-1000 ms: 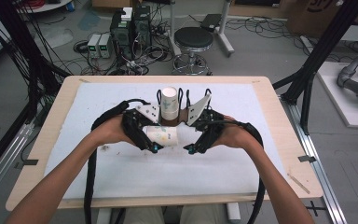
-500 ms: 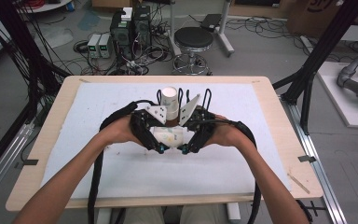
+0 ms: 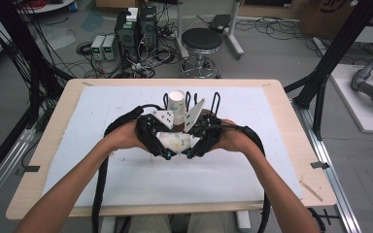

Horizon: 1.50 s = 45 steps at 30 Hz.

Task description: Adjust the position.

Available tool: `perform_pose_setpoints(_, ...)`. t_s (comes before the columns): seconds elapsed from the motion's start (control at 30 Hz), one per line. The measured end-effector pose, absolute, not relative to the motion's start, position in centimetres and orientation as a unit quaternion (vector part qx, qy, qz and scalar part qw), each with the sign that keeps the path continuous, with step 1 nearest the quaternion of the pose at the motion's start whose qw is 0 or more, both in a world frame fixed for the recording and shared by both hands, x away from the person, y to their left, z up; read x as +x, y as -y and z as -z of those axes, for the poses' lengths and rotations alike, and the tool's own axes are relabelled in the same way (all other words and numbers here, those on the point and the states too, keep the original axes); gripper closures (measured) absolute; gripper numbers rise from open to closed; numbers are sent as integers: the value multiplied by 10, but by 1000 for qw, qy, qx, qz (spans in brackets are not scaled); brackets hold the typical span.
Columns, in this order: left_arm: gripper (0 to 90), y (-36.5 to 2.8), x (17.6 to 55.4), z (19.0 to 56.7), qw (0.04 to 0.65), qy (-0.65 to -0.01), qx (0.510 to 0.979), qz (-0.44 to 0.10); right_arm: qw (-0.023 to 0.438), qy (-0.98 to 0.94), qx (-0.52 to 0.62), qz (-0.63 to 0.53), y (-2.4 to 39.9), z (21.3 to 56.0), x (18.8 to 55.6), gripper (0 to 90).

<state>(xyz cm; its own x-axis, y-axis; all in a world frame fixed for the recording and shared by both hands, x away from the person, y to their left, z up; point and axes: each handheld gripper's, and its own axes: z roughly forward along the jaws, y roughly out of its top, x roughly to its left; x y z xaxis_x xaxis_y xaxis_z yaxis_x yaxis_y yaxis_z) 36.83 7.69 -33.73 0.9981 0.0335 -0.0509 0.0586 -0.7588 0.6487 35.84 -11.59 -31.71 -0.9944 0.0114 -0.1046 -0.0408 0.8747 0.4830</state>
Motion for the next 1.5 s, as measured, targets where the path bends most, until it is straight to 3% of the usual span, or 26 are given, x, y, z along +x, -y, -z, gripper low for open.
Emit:
perform_pose_setpoints(0.13, 280, -77, 368, 341, 352, -26, 935, 21, 47, -968, -8, -247, 116, 318, 358, 377)
perform_pose_setpoints(0.23, 81, -79, 372, 340, 370, -36, 928, 31, 45, -969, -8, -244, 116, 319, 359, 377)
perform_pose_setpoints(0.67, 93, -92, 370, 332, 417, -35, 908, 16, 47, -968, -1, -246, 119, 318, 361, 376)
perform_pose_setpoints(0.9, 92, -127, 367, 327, 504, -53, 862, -7, 46, -952, 17, -301, 144, 320, 364, 376)
perform_pose_setpoints(1.07, 92, -139, 363, 325, 527, -60, 847, -21, 43, -936, 35, -347, 164, 325, 362, 376)
perform_pose_setpoints(1.1, 93, -143, 359, 331, 551, -67, 832, -13, 43, -932, 37, -358, 168, 326, 362, 376)
perform_pose_setpoints(1.5, 94, -161, 352, 372, 575, -107, 811, -19, 26, -890, 62, -452, 192, 346, 360, 376)
